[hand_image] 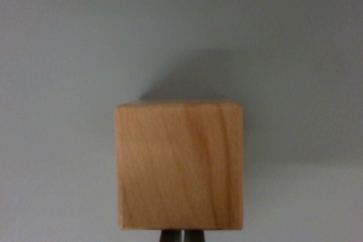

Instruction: Push wooden cube

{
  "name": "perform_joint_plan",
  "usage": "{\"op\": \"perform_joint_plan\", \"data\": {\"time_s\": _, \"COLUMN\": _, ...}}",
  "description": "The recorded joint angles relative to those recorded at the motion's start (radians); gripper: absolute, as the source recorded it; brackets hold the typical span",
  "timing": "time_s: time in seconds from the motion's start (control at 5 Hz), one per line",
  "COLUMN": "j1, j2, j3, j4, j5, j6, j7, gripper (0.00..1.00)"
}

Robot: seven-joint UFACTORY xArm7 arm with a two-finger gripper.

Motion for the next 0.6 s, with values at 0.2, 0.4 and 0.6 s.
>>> {"op": "perform_joint_plan", "data": {"time_s": 0.2, "j1": 0.0000, "j2": 0.029, "j3": 0.000, "j4": 0.046, "j5": -0.0003, "j6": 0.017, "j7": 0.001, "gripper": 1.00}}
{"op": "perform_joint_plan", "data": {"time_s": 0.4, "j1": 0.0000, "j2": 0.029, "j3": 0.000, "j4": 0.046, "j5": -0.0003, "j6": 0.017, "j7": 0.001, "gripper": 1.00}}
{"op": "perform_joint_plan", "data": {"time_s": 0.6, "j1": 0.0001, "j2": 0.056, "j3": 0.000, "j4": 0.090, "j5": -0.0005, "j6": 0.034, "j7": 0.002, "gripper": 1.00}}
